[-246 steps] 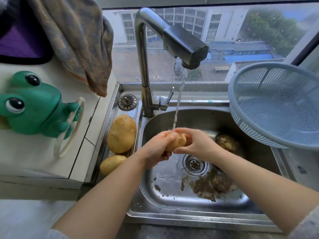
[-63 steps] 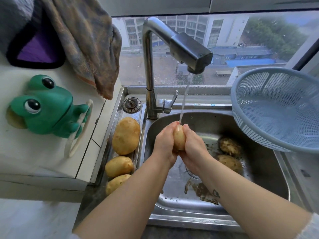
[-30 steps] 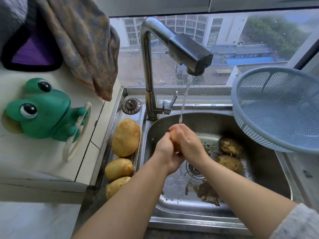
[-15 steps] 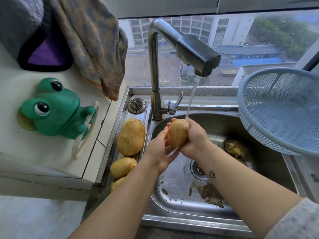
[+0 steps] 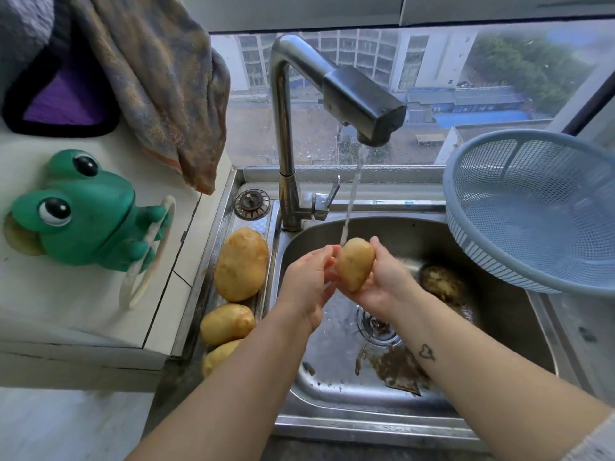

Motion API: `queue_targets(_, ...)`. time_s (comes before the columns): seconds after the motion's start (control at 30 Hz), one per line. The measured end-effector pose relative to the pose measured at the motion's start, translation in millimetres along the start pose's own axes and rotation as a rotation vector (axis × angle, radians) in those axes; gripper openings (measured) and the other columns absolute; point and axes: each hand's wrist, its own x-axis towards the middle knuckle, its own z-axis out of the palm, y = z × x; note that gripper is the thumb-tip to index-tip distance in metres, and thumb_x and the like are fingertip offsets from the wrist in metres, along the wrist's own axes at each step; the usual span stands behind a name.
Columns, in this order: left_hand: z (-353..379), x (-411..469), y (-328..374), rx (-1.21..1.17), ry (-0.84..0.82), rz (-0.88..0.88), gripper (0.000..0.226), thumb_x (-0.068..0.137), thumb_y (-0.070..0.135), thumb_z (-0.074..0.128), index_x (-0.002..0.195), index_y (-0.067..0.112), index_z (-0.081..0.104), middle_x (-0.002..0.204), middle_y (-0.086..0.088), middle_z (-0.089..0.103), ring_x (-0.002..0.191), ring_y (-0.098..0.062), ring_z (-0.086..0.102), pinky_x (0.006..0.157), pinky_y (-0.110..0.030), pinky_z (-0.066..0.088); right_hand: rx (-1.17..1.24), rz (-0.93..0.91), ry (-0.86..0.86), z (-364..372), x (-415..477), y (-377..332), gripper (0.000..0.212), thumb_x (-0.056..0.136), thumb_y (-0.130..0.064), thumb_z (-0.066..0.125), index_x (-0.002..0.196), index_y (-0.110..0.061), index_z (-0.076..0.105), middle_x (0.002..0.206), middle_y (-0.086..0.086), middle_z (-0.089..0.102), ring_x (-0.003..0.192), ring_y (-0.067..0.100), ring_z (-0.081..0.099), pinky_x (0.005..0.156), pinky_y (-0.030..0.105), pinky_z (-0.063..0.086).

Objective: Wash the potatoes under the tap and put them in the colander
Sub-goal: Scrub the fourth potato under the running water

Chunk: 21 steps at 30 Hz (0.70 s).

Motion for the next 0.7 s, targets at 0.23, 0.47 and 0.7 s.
queue_targets(0.23, -19, 5, 0, 0.016, 0.140, 0.010, 0.021, 0.098, 0.030, 0.051, 0.089, 0.031, 0.070, 0.111, 0.007, 0.058, 0.108, -0.014, 0.051, 0.096, -0.045, 0.041, 0.005, 0.052, -0.165, 16, -7, 8, 0.046, 0.089, -0.049, 0.058, 0.090, -0.003, 0.059, 0.083, 0.012, 0.065, 0.074, 0.022, 0.059, 0.077, 0.033, 0.052)
queue_targets(0.47, -6, 9, 8, -0.120, -0.003, -0.195, 0.032, 0.102, 0.044, 0.036, 0.095, 0.026, 0.061, 0.126, -0.003, 0.057, 0.124, -0.031, 0.049, 0.099, -0.065, 0.037, -0.014, -0.024, -0.249, 32, -7, -2, 0.049, 0.093, -0.045, 0.055, 0.095, 0.004, 0.059, 0.081, 0.020, 0.063, 0.073, 0.028, 0.062, 0.076, 0.038, 0.057)
queue_targets(0.7, 28, 12, 7, -0.179, -0.149, -0.215, 0.051, 0.100, 0.053, 0.033, 0.127, 0.018, 0.059, 0.121, -0.015, 0.065, 0.104, -0.029, 0.063, 0.073, -0.043, 0.055, -0.074, -0.211, -0.143, 9, -7, -10, 0.045, 0.093, -0.045, 0.056, 0.108, -0.004, 0.067, 0.106, 0.016, 0.071, 0.097, 0.029, 0.069, 0.088, 0.045, 0.055)
